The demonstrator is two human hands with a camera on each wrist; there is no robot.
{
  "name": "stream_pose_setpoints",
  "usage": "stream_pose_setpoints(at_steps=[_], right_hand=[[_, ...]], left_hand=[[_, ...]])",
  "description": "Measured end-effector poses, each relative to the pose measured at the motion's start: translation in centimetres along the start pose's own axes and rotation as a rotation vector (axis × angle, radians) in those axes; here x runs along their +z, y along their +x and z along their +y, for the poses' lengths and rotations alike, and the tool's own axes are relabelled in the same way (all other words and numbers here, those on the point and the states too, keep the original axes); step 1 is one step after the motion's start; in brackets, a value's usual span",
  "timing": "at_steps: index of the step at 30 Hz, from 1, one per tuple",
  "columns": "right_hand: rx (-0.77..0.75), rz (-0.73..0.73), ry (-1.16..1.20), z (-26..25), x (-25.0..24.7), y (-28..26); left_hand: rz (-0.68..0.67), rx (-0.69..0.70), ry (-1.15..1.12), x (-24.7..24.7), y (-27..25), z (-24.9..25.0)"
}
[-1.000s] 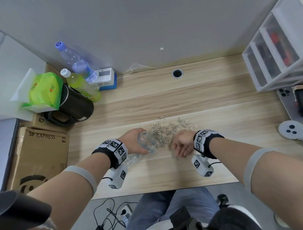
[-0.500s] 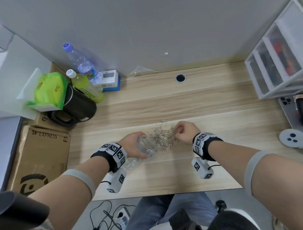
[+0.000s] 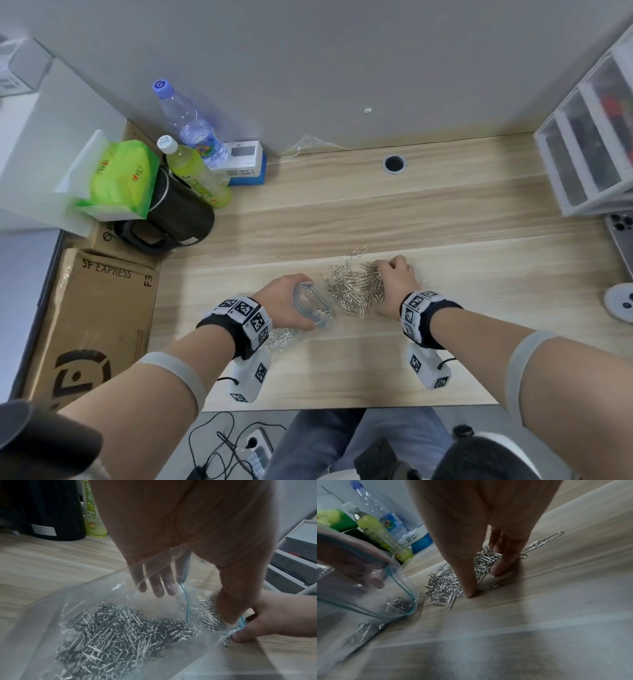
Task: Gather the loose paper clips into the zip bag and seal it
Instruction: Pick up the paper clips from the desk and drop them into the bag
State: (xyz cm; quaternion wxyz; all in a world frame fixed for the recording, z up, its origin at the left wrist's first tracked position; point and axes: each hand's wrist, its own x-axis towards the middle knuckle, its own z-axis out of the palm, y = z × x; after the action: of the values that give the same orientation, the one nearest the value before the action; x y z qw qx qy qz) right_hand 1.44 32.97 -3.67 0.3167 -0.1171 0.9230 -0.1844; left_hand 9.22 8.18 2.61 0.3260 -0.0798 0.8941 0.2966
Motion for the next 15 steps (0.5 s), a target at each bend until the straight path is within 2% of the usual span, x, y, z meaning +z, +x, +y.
stream_pose_setpoints(at_steps=[10, 15], right_hand=[[-0.101, -0.006, -0.132, -3.3, 0.7, 0.1], [-0.106, -0.001, -0.065, -3.6, 0.8, 0.5]], left_hand=[[0.032, -0.005, -0.038, -0.1, -0.7, -0.6], [0.049, -0.012, -0.061, 0.4, -0.8, -0.8]])
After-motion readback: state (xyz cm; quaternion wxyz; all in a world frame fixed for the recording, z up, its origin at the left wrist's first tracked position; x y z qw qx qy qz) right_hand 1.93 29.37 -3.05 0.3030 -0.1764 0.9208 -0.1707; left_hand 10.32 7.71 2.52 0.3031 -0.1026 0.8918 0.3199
